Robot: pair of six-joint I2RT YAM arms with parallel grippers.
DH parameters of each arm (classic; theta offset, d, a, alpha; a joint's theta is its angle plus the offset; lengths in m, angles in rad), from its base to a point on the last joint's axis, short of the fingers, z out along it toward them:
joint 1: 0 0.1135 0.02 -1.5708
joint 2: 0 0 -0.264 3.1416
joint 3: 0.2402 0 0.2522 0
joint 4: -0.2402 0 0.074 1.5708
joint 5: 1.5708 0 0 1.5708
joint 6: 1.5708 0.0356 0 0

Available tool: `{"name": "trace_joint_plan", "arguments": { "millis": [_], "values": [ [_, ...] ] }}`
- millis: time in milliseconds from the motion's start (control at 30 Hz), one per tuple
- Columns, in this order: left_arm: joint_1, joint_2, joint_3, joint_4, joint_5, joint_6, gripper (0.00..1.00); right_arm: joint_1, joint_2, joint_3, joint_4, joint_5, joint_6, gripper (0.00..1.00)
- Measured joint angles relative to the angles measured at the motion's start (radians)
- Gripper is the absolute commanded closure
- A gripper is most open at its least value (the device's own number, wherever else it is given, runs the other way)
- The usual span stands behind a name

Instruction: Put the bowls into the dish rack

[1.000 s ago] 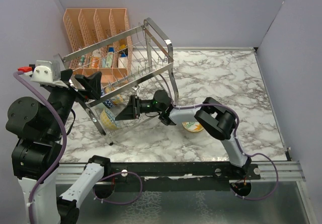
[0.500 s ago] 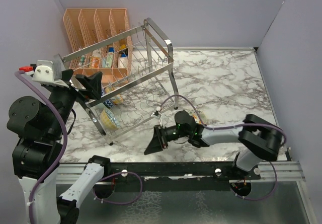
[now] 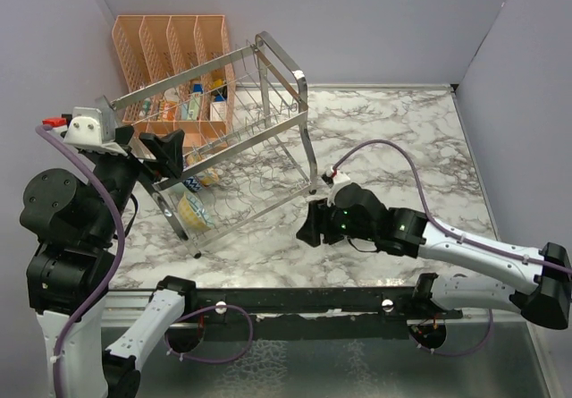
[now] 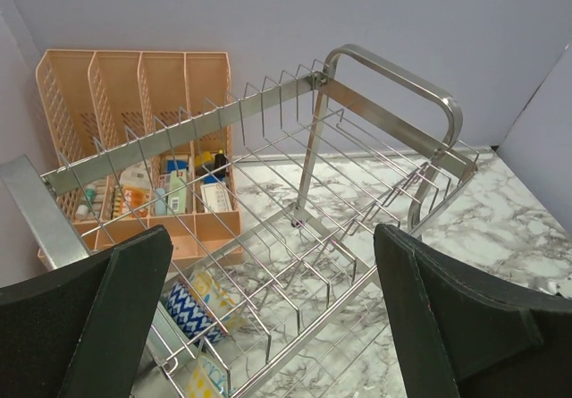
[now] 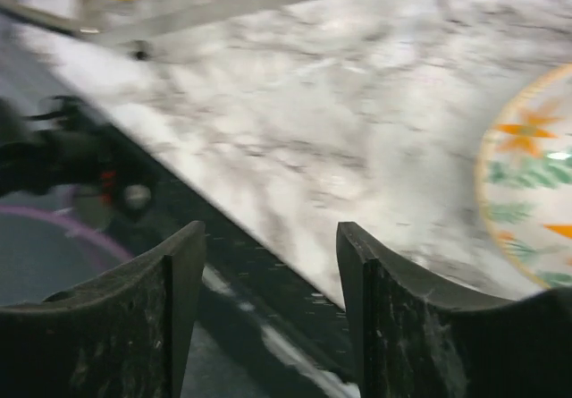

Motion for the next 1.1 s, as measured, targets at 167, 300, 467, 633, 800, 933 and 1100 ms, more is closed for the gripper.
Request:
{"name": "trace_joint_plan", "arguments": {
  "millis": [167, 300, 467, 633, 800, 933, 1100],
  "values": [
    [0.000, -0.009, -0.003, 0.000, 0.000, -0.003, 0.01, -0.002, 0.107, 0.052, -0.212, 0.200, -0.014, 0.14],
    [0.000, -0.009, -0.003, 0.000, 0.000, -0.003, 0.01, -0.002, 0.166, 0.054, -0.307, 0.306, -0.027, 0.13],
    [0.000, -0.009, -0.003, 0.000, 0.000, -0.003, 0.01, -0.002, 0.192, 0.061, -0.325, 0.389, -0.060, 0.12],
    [0.000, -0.009, -0.007, 0.000, 0.000, -0.003, 0.01, -0.003, 0.231, 0.064, -0.285, 0.412, -0.116, 0.14],
    [0.000, -0.009, -0.015, -0.001, 0.000, -0.003, 0.01, -0.023, 0.263, 0.048, -0.216, 0.410, -0.164, 0.17],
    [0.000, -0.009, -0.016, 0.000, 0.000, -0.003, 0.01, -0.056, 0.281, 0.029, -0.167, 0.391, -0.198, 0.20],
    [0.000, -0.009, -0.018, 0.000, 0.000, -0.003, 0.01, -0.092, 0.289, -0.001, -0.113, 0.340, -0.231, 0.24]
  ]
}}
